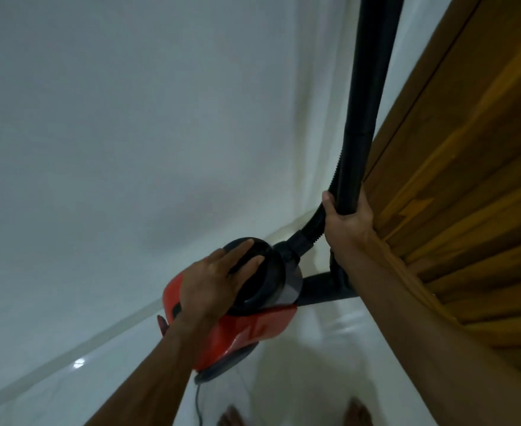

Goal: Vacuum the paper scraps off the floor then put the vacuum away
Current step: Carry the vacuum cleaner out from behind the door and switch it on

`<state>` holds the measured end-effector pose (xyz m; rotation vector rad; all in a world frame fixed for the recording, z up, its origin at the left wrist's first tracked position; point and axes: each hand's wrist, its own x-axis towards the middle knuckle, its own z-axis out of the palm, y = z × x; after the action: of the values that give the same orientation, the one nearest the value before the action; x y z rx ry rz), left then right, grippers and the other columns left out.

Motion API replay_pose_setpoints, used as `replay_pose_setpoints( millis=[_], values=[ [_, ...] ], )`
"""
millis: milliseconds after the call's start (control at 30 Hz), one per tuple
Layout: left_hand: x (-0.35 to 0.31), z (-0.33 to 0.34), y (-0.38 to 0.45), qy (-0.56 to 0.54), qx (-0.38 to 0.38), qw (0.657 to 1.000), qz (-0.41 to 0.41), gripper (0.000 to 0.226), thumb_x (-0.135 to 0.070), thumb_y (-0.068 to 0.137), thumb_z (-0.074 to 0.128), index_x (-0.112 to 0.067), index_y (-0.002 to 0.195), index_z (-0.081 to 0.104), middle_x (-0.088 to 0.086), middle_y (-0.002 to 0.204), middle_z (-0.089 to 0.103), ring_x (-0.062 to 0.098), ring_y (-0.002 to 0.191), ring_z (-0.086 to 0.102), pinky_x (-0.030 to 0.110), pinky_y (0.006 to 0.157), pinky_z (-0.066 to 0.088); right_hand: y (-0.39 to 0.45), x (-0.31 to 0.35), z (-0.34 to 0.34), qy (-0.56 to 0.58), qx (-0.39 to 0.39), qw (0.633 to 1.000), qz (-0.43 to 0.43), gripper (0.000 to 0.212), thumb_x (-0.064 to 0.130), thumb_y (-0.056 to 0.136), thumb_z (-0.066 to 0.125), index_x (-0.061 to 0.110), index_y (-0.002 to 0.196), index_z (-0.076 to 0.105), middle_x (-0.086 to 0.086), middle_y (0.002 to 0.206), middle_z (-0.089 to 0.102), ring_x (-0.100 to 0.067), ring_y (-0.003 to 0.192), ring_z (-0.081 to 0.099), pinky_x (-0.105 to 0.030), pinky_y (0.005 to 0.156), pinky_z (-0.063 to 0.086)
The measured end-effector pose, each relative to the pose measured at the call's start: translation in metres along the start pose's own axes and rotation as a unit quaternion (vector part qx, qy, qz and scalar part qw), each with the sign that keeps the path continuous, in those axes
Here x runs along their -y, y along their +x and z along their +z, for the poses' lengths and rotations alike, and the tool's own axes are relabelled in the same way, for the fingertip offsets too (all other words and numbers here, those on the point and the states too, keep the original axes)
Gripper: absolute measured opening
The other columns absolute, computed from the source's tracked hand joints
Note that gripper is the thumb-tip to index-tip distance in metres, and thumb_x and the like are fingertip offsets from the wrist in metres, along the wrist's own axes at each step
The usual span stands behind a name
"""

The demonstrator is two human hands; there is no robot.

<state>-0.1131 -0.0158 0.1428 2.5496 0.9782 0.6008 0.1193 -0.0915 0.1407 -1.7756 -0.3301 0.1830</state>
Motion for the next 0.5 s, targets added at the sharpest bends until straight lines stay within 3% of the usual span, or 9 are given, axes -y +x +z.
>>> replay_pose_setpoints(
  millis=[200, 333, 400, 433, 500],
  values=[
    [-0.054, -0.16, -0.026, 0.021, 0.016, 0.998, 0.052, 0.042, -0.036, 0.078, 0.082, -0.033, 0.116, 0.066, 0.003, 0.076, 0.074, 0.023, 0.052, 0.068, 0.028, 0.043, 0.051, -0.062, 0.152, -0.037, 0.021, -0.021, 0.999, 0.026, 0.06, 0.028, 0.089, 0.074, 0.012, 0.143, 0.053, -0.005, 0.12, 0.069, -0.017, 0.111, 0.065, -0.041, 0.098, 0.055],
    [-0.081, -0.24, -0.057, -0.008, -0.012, 1.0, 0.021, 0.041, -0.053, 0.088, 0.061, -0.027, 0.118, 0.071, 0.004, 0.076, 0.072, 0.024, 0.054, 0.067, 0.028, 0.046, 0.05, -0.104, 0.226, -0.064, 0.046, -0.03, 0.996, 0.072, 0.056, 0.033, 0.089, 0.074, 0.019, 0.141, 0.055, 0.002, 0.115, 0.068, -0.014, 0.103, 0.065, -0.034, 0.096, 0.055],
    [-0.093, -0.271, -0.081, 0.02, -0.031, 0.996, 0.075, 0.038, -0.042, 0.084, 0.074, -0.026, 0.118, 0.067, 0.006, 0.079, 0.074, 0.025, 0.056, 0.068, 0.028, 0.044, 0.052, -0.131, 0.254, -0.082, 0.06, -0.029, 0.994, 0.087, 0.054, 0.036, 0.089, 0.073, 0.024, 0.139, 0.057, 0.006, 0.111, 0.067, -0.01, 0.097, 0.064, -0.027, 0.092, 0.055],
    [-0.102, -0.288, -0.095, 0.036, -0.037, 0.994, 0.096, 0.043, -0.035, 0.081, 0.079, -0.027, 0.12, 0.062, 0.007, 0.082, 0.074, 0.025, 0.059, 0.069, 0.028, 0.046, 0.053, -0.146, 0.265, -0.092, 0.066, -0.025, 0.994, 0.082, 0.053, 0.037, 0.089, 0.073, 0.025, 0.137, 0.058, 0.005, 0.111, 0.067, -0.009, 0.096, 0.064, -0.024, 0.088, 0.055],
    [-0.121, -0.321, -0.127, 0.014, -0.028, 0.998, 0.062, 0.04, -0.041, 0.09, 0.069, -0.036, 0.127, 0.055, 0.005, 0.096, 0.075, 0.026, 0.076, 0.07, 0.028, 0.062, 0.049, -0.178, 0.281, -0.112, 0.076, -0.021, 0.995, 0.065, 0.051, 0.036, 0.088, 0.073, 0.025, 0.136, 0.059, 0.004, 0.11, 0.067, -0.009, 0.095, 0.064, -0.015, 0.078, 0.051]
  ],
)
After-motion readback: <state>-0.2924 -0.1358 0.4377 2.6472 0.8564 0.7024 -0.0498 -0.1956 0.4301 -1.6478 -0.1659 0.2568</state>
